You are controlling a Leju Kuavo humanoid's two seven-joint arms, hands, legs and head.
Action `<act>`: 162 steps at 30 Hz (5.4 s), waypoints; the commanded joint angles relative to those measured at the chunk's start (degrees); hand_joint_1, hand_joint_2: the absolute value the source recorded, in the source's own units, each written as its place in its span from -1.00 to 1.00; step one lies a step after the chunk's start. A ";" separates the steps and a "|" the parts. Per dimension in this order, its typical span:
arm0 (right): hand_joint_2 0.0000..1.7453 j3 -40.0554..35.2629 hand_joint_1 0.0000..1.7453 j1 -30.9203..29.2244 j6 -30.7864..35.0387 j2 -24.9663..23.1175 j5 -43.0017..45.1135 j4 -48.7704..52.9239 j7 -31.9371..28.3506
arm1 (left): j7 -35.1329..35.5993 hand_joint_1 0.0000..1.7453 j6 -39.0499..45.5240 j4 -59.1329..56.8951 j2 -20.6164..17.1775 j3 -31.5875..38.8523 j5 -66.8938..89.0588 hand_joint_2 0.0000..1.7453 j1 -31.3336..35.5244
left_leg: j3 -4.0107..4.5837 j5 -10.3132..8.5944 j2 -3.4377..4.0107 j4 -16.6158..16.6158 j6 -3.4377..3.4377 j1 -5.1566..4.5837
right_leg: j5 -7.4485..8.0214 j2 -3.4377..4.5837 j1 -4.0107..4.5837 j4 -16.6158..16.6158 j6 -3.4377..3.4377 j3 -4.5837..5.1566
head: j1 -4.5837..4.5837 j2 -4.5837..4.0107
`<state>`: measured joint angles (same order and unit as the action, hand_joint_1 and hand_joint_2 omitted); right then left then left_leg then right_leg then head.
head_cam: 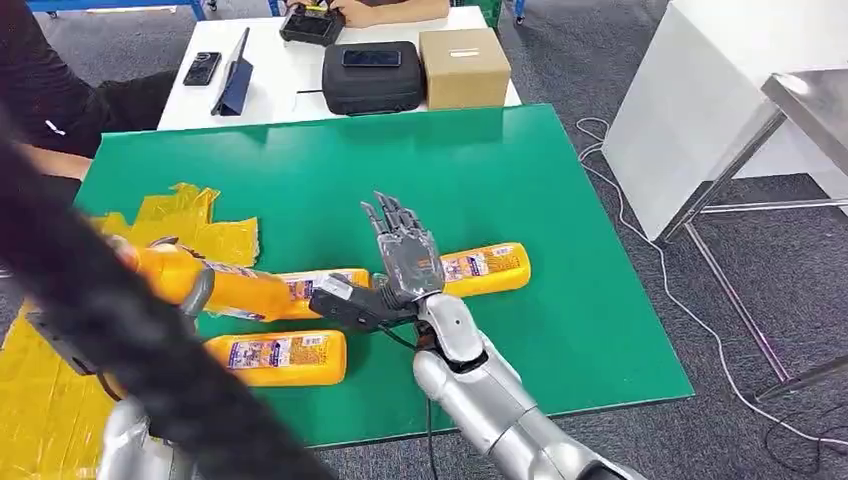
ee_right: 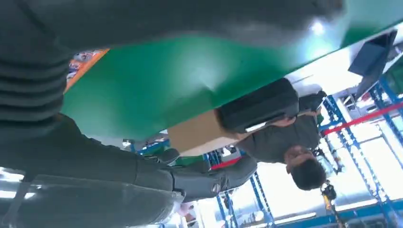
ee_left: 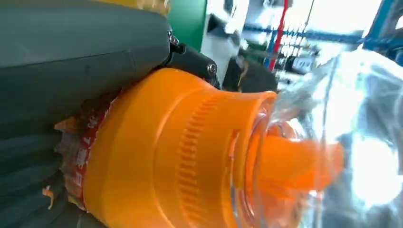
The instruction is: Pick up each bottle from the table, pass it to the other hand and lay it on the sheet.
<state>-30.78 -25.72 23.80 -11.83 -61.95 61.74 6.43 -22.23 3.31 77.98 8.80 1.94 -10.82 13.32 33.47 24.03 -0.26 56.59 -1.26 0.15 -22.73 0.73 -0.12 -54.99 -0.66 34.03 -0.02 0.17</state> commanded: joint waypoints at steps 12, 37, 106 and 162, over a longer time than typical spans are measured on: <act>-1.00 -0.98 -1.00 -0.92 -2.31 5.27 10.75 0.84 -5.83 | -0.58 1.00 36.69 -24.98 -3.66 15.25 75.32 1.00 23.75 | -0.13 -0.04 0.00 0.00 0.12 0.04 | -0.03 -0.06 0.04 0.00 -0.01 -0.17 | 0.02 0.00; -1.00 -4.24 -1.00 -1.70 -3.58 5.83 12.98 2.91 -6.46 | 11.66 1.00 36.69 -49.93 -4.48 4.88 92.83 1.00 30.18 | -0.17 0.01 -0.03 0.00 0.15 -0.01 | -0.07 -0.08 -0.02 -0.01 -0.02 -0.22 | 0.02 0.00; 1.00 -13.54 -1.00 5.60 -16.59 6.51 16.32 0.43 -3.13 | -9.06 -1.00 23.19 12.12 2.73 -0.21 -3.79 -1.00 -6.48 | -0.19 0.26 0.03 -0.04 0.13 0.03 | -0.24 0.05 0.02 0.09 -0.14 -0.24 | 0.00 0.00; 1.00 -20.48 -1.00 -0.19 -13.25 -4.60 -2.02 -19.73 7.57 | -8.45 -1.00 21.76 9.95 4.44 -2.97 -5.04 -1.00 -2.81 | -0.33 0.24 -0.07 -0.09 0.17 0.00 | -0.26 -0.09 -0.01 0.08 -0.14 -0.37 | 0.00 0.00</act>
<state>-50.18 -21.70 10.91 -15.24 -64.13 52.23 13.95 -31.17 25.18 90.14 13.14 0.28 -15.41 7.77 33.39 24.21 -0.25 56.58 -1.15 0.13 -22.89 0.80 -0.15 -54.98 -0.80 33.94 -0.02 0.17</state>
